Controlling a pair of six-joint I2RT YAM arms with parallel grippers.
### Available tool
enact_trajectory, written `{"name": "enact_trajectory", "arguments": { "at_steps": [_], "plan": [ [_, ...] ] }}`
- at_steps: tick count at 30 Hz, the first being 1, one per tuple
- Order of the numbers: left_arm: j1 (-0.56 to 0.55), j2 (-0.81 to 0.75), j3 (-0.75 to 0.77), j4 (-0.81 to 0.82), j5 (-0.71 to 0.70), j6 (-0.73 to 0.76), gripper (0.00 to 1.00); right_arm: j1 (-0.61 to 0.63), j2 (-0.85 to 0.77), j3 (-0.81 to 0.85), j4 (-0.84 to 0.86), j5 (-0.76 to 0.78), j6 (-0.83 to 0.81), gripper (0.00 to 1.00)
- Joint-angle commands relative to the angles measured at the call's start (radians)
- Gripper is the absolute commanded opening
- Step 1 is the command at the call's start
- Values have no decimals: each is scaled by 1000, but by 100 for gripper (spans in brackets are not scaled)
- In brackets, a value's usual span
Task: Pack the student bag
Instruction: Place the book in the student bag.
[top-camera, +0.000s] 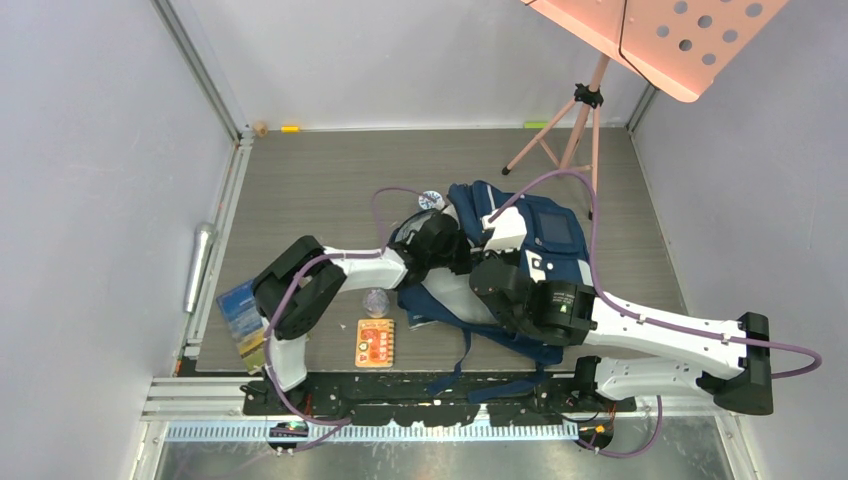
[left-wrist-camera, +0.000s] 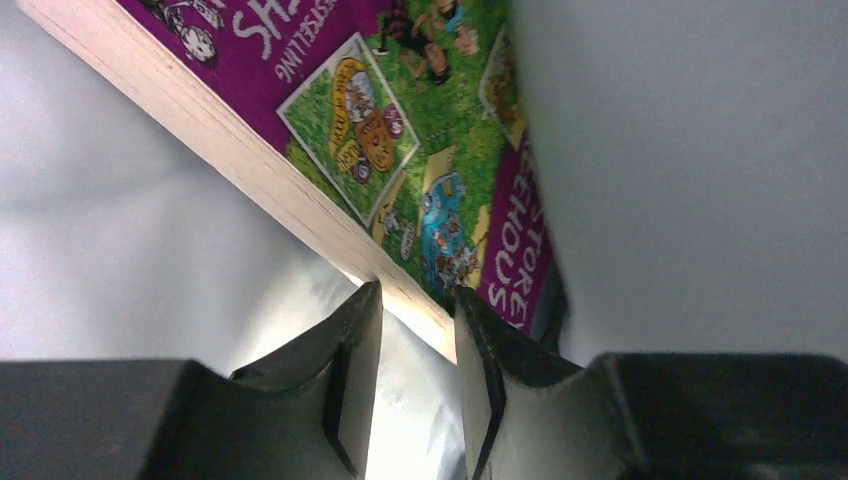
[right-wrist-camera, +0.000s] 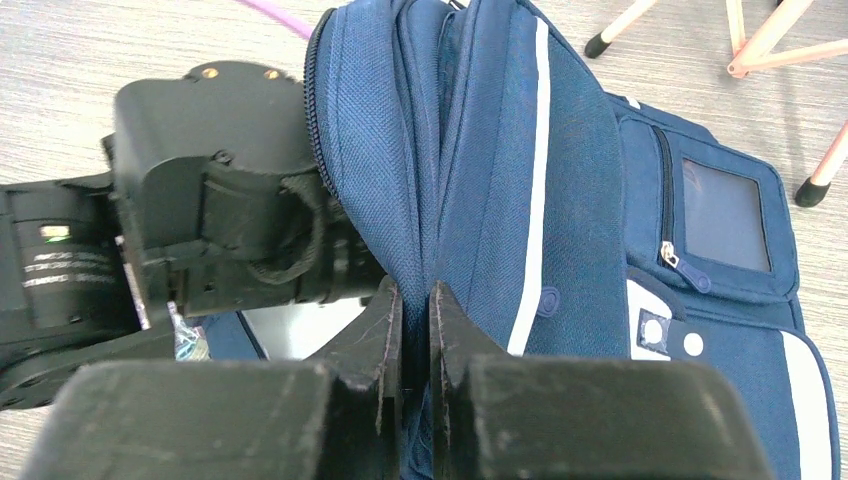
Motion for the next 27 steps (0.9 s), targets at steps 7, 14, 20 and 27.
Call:
{"name": "enact_trajectory", "arguments": {
  "at_steps": [7,14,20,27],
  "plan": [
    [-26,86,157,154,33,139,33,1,-24,22,83,107,-20,1],
    [-26,-89,45,143,-14,242,47,1,-50,13,78,125,-16,0],
    [-26,-321,-70,-5,-60,344,72,1,-57,11,83,136,-18,0],
    [-6,-598,-136,-369,-167,463,93,1,-47,13,86,140,-18,0]
  ]
}}
